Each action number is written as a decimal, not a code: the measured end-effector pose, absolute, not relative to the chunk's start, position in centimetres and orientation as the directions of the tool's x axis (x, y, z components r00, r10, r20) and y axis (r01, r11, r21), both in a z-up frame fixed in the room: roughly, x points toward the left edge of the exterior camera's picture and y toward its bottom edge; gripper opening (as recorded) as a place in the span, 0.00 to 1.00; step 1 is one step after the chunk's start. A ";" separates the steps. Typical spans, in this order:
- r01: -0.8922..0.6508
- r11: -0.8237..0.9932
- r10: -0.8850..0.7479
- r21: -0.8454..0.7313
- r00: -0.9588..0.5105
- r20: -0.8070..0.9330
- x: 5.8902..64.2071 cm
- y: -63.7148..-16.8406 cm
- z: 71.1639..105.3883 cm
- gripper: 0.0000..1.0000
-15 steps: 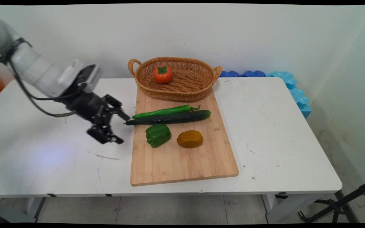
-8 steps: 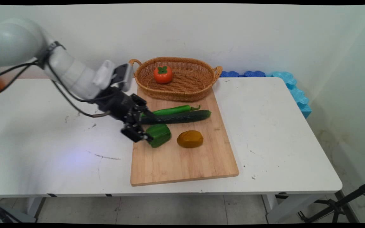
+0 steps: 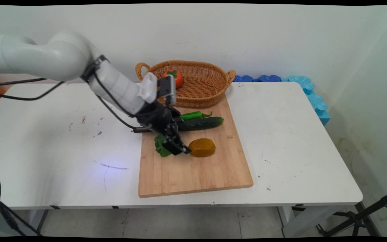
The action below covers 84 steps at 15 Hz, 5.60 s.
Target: Pick up the potato from the cutting board, then place the picked object in the vegetable basket
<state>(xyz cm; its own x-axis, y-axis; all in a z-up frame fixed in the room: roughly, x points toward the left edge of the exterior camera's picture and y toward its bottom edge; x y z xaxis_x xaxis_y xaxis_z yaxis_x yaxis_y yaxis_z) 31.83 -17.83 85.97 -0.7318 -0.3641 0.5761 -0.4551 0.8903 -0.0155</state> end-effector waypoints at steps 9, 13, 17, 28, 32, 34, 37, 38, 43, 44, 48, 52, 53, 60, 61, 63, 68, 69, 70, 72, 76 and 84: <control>-0.474 0.880 -0.383 -0.026 -0.743 0.549 27.8 -19.2 83.3 1.00; -0.480 0.877 -0.389 -0.031 -0.747 0.539 26.8 -19.5 82.5 1.00; -0.484 0.874 -0.394 -0.036 -0.751 0.529 26.2 -19.7 82.0 1.00; -0.489 0.871 -0.400 -0.046 -0.761 0.510 25.5 -20.0 81.8 0.00; -0.503 0.863 -0.407 -0.045 -0.746 0.528 25.1 -20.5 82.9 0.00; -0.527 0.849 -0.426 -0.042 -0.728 0.537 25.1 -20.9 83.8 0.00; -0.571 0.820 -0.457 -0.040 -0.696 0.555 25.4 -21.8 85.3 0.00; -0.580 0.814 -0.463 -0.041 -0.689 0.558 25.5 -22.1 85.7 0.00; -0.645 0.762 -0.504 -0.051 -0.641 0.579 26.7 -23.9 87.7 0.00; -0.656 0.753 -0.511 -0.053 -0.633 0.581 26.9 -24.2 88.0 0.00; -0.706 0.705 -0.542 -0.065 -0.596 0.593 28.1 -25.9 89.2 0.00; -0.752 0.654 -0.566 -0.086 -0.561 0.605 29.4 -28.2 90.1 0.00; -0.762 0.641 -0.568 -0.095 -0.554 0.608 29.8 -29.0 90.2 0.00; -0.771 0.611 -0.543 -0.177 -0.572 0.616 31.6 -35.4 89.3 0.00; -0.766 0.616 -0.535 -0.186 -0.580 0.614 31.7 -36.1 89.1 0.00; -0.749 0.630 -0.516 -0.206 -0.602 0.610 31.9 -37.4 88.4 0.00; -0.703 0.667 -0.468 -0.246 -0.653 0.595 32.1 -40.0 86.7 0.00; -0.692 0.676 -0.458 -0.254 -0.664 0.591 32.2 -40.6 86.2 0.00; -0.684 0.682 -0.451 -0.258 -0.672 0.588 32.2 -40.9 85.9 0.00; -0.661 0.699 -0.431 -0.271 -0.693 0.578 32.2 -42.0 84.9 0.00; -0.617 0.730 -0.389 -0.294 -0.729 0.563 32.1 -44.0 83.2 0.00; -0.553 0.766 -0.326 -0.328 -0.773 0.544 32.1 -46.1 81.5 1.00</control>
<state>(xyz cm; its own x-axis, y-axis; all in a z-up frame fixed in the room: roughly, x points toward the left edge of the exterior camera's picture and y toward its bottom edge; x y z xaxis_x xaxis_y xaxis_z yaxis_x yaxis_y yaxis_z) 32.09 -46.07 81.46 -0.7731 -0.3256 0.5444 -0.5533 0.7659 -0.3276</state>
